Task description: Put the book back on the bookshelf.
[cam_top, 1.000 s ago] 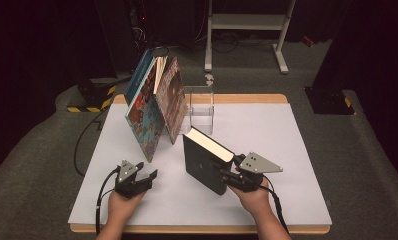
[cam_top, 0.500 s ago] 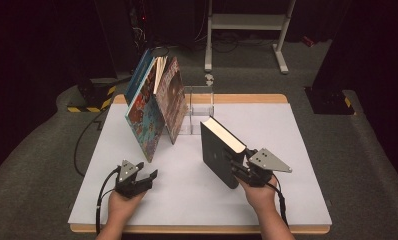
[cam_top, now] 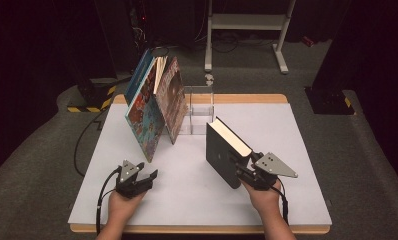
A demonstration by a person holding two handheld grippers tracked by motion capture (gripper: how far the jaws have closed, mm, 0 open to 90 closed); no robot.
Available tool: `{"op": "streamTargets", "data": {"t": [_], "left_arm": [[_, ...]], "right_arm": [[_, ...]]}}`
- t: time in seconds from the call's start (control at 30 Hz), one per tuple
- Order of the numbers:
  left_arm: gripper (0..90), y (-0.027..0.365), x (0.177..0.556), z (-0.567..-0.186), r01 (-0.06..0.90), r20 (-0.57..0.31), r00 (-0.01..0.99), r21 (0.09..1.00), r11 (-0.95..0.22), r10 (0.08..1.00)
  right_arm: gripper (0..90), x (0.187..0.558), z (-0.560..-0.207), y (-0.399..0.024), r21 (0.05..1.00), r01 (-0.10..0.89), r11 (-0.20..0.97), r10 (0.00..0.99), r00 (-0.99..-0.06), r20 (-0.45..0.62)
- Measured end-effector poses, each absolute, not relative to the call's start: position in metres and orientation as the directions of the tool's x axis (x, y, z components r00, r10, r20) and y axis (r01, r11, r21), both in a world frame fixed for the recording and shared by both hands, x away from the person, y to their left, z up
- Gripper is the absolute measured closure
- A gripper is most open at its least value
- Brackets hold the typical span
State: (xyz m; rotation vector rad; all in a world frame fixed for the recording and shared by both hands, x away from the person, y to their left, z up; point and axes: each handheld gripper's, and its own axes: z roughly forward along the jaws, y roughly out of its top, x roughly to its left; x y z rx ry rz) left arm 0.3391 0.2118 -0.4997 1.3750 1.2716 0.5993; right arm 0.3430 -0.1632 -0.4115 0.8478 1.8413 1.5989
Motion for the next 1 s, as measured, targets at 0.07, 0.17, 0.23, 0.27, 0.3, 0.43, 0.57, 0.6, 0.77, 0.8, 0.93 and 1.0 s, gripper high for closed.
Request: {"op": "streamTargets", "data": {"t": [0.07,0.17,0.23,0.27,0.3,0.43,0.57,0.6,0.77,0.8,0.93,1.0], "left_arm": [[39.3,0.211,0.339,-0.500,0.346,-0.299,0.289,0.918,0.193,0.909],[38.1,0.213,0.343,-0.499,0.396,-0.316,0.269,0.897,0.195,0.910],[37.7,0.216,0.345,-0.500,0.424,-0.323,0.262,0.885,0.193,0.909],[37.7,0.218,0.346,-0.500,0.437,-0.321,0.265,0.880,0.184,0.909],[37.7,0.221,0.347,-0.501,0.450,-0.296,0.264,0.880,0.154,0.918],[38.0,0.232,0.346,-0.503,0.469,-0.266,0.249,0.875,0.125,0.931],[35.0,0.233,0.344,-0.504,0.456,-0.283,0.248,0.878,0.147,0.926],[35.1,0.233,0.345,-0.504,0.465,-0.273,0.251,0.875,0.132,0.928],[36.9,0.232,0.345,-0.505,0.478,-0.271,0.265,0.870,0.118,0.925],[37.0,0.232,0.346,-0.506,0.479,-0.274,0.265,0.870,0.121,0.924],[37.1,0.233,0.346,-0.506,0.491,-0.289,0.267,0.862,0.128,0.919],[37.1,0.233,0.347,-0.506,0.492,-0.291,0.266,0.861,0.130,0.919]], "right_arm": [[52.1,0.343,-0.411,-0.162,0.990,0.101,0.101,0.758,-0.652,-0.011],[51.7,0.343,-0.411,-0.163,0.990,0.106,0.091,0.757,-0.653,0.000],[51.2,0.344,-0.410,-0.163,0.989,0.113,0.099,0.753,-0.658,-0.001],[50.9,0.344,-0.410,-0.163,0.988,0.117,0.099,0.752,-0.659,0.002],[50.7,0.344,-0.410,-0.163,0.988,0.120,0.099,0.750,-0.661,0.005],[48.7,0.347,-0.410,-0.165,0.985,0.150,0.082,0.736,-0.675,0.042],[47.6,0.348,-0.409,-0.166,0.980,0.180,0.080,0.728,-0.682,0.066],[47.1,0.348,-0.408,-0.166,0.980,0.185,0.080,0.728,-0.682,0.069],[41.0,0.351,-0.407,-0.165,0.970,0.222,0.103,0.727,-0.682,0.079],[39.9,0.350,-0.407,-0.164,0.970,0.214,0.119,0.732,-0.678,0.060],[38.1,0.353,-0.405,-0.164,0.961,0.249,0.123,0.743,-0.665,0.077],[36.3,0.355,-0.401,-0.164,0.948,0.289,0.133,0.750,-0.654,0.094]]}}
